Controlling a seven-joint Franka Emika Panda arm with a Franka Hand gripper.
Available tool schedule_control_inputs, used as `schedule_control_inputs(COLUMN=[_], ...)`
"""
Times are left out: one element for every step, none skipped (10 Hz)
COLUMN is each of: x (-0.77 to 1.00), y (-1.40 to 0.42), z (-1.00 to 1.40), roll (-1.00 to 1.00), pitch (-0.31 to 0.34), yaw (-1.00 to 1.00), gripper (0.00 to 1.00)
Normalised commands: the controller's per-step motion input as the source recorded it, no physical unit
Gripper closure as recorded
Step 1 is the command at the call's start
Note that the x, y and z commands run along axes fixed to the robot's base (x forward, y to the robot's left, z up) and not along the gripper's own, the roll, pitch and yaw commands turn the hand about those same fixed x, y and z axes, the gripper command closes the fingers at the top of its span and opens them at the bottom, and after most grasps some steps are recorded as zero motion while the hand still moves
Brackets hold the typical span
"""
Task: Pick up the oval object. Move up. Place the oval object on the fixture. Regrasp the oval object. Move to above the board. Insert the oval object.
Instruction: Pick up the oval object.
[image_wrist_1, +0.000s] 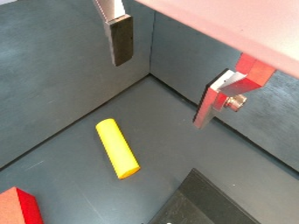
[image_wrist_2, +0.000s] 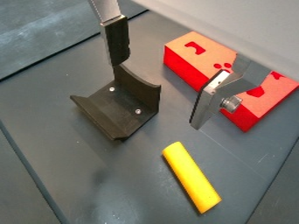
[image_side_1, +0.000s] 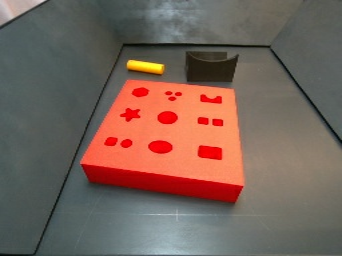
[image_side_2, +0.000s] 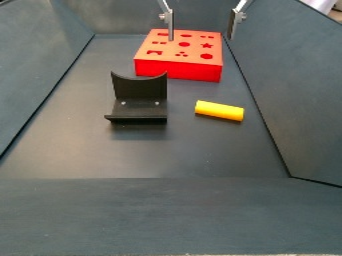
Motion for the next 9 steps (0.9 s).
schedule_control_inputs(x=[0.04,-0.19,0.00,0.00,0.00,0.00,0.00,0.00,0.00], y=[-0.06,0.00,0.00,0.00,0.00,0.00,0.00,0.00,0.00], z=[0.00,-0.47,-0.54,-0.54,-0.54,-0.57,-0.67,-0.69,-0.71], roll=[0.00,0.03,0.00,0.00,0.00,0.00,0.00,0.00,0.00], pitch=[0.009,-0.029,0.000,0.000,0.000,0.000,0.000,0.003,0.006], yaw=[0.00,0.63,1.00,1.00,1.00,1.00,1.00,1.00,1.00], gripper=[0.00,0.00,0.00,0.00,0.00,0.00,0.00,0.00,0.00])
